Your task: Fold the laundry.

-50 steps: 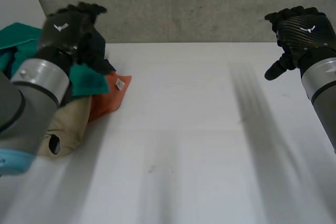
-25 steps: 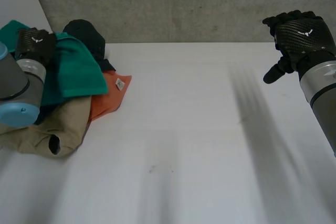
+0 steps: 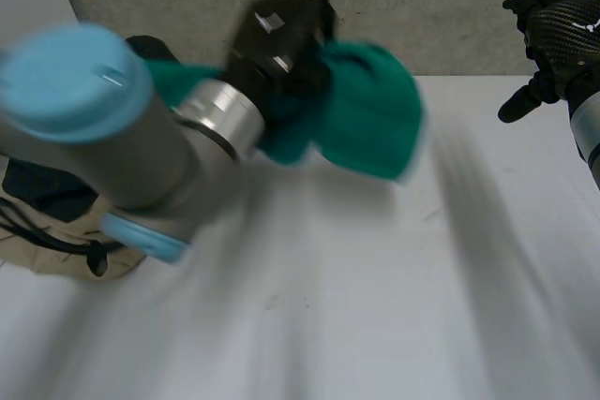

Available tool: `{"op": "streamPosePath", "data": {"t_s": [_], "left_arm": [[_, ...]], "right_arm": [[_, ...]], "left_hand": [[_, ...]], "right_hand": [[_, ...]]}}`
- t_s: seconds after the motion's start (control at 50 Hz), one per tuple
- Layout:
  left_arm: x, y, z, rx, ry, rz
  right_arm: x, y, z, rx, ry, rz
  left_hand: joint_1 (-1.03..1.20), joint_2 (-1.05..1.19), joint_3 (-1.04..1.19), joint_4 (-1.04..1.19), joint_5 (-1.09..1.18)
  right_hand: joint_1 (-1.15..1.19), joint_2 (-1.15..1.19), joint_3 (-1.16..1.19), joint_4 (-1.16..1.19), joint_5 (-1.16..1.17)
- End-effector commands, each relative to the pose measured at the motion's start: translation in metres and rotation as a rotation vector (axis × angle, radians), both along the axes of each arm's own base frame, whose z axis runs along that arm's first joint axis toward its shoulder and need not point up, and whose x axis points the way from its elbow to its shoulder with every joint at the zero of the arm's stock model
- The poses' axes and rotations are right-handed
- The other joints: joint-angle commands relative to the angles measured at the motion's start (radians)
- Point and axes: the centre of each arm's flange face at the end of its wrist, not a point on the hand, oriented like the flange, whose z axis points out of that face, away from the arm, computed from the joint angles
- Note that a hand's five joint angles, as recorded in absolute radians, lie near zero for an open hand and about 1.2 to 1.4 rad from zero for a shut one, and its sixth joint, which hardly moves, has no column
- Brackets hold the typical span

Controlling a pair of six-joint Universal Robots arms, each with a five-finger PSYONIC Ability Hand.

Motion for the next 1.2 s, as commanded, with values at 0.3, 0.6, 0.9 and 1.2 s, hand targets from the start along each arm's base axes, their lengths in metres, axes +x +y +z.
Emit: {"op": "streamPosePath", "data": {"t_s": [0.3,0.6,0.9,1.2], "left_arm": [[0.052,0.009,-0.019,0.129,-0.266,0.117],[0.141,-0.102,-0.102,0.146,-0.573,0.423],[0.15,-0.17,-0.162,0.083,-0.658,0.471],[0.22,-0.225,-0.138,-0.054,-0.723,0.954]], "right_arm": [[0.008,0.001,-0.044,0.177,0.215,0.106],[0.052,0.046,-0.1,0.315,0.363,0.331],[0.05,0.042,-0.115,0.343,0.385,0.322],[0.05,0.037,-0.114,0.311,0.38,0.309]], "left_hand": [[-0.895,-0.973,-0.967,-0.974,-0.91],[-0.862,-0.941,-0.935,-0.941,-0.878],[-0.666,-0.745,-0.739,-0.745,-0.682],[0.279,0.201,0.207,0.2,0.264]], "right_hand": [[-0.057,-0.038,-0.036,-0.035,-0.043],[-0.057,-0.038,-0.036,-0.035,-0.043],[-0.057,-0.038,-0.036,-0.035,-0.043],[-0.057,-0.038,-0.036,-0.035,-0.043]]}}
